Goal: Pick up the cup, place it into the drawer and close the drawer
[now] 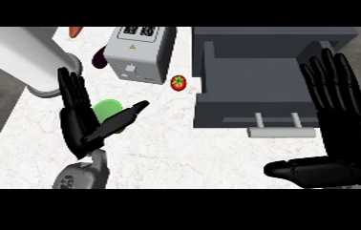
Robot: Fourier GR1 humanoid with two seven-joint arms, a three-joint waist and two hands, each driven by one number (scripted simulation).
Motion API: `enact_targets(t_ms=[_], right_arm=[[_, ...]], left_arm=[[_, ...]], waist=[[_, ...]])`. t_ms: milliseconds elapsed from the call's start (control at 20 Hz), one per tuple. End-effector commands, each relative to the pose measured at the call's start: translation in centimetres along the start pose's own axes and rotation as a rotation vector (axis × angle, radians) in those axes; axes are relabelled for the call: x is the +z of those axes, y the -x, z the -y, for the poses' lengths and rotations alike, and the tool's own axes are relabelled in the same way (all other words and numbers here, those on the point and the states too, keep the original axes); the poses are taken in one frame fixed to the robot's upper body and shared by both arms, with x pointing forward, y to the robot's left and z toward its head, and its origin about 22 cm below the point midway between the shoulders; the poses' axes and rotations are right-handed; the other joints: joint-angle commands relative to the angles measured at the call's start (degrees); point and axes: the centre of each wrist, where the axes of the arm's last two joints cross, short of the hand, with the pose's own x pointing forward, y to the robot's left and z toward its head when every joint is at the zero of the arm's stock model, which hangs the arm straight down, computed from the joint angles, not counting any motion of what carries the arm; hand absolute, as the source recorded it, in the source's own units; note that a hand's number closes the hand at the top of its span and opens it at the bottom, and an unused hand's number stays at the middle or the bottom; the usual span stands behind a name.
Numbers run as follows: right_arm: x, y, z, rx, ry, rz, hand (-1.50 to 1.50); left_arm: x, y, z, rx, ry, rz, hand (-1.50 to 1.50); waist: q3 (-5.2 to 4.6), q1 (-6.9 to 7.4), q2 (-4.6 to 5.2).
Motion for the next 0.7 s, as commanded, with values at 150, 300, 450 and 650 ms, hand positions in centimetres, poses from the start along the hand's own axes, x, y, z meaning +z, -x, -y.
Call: enact_targets(t_ms=[150,300,450,650], right_arm=[[0.9,-0.6,-0.8,-0.003,-0.002,0.002,-1.5],[-0.2,1.0,-0.8,0.005,-0.001,0.005,-1.5],[-0.7,-0.7,0.1,-0.012,0.002,-0.012,-1.5],[0.6,-0.5,0.5,0.004,-0.025,-0.01,-1.5]], left_arm=[[0.1,0.8,-2.3,-0.045,-0.058,-0.047,-1.5],[0.3,3.1,-2.0,-0.051,-0.083,-0.07,-1.5],[0.6,6.2,-4.1,-0.053,-0.079,-0.062,-1.5],[0.4,6.7,-5.5,-0.057,-0.078,-0.084,-1.5]], waist=[[0.01,0.08,-0.04],[0.0,0.07,0.01],[-0.01,0.02,0.02],[0.0,0.01,-0.01]])
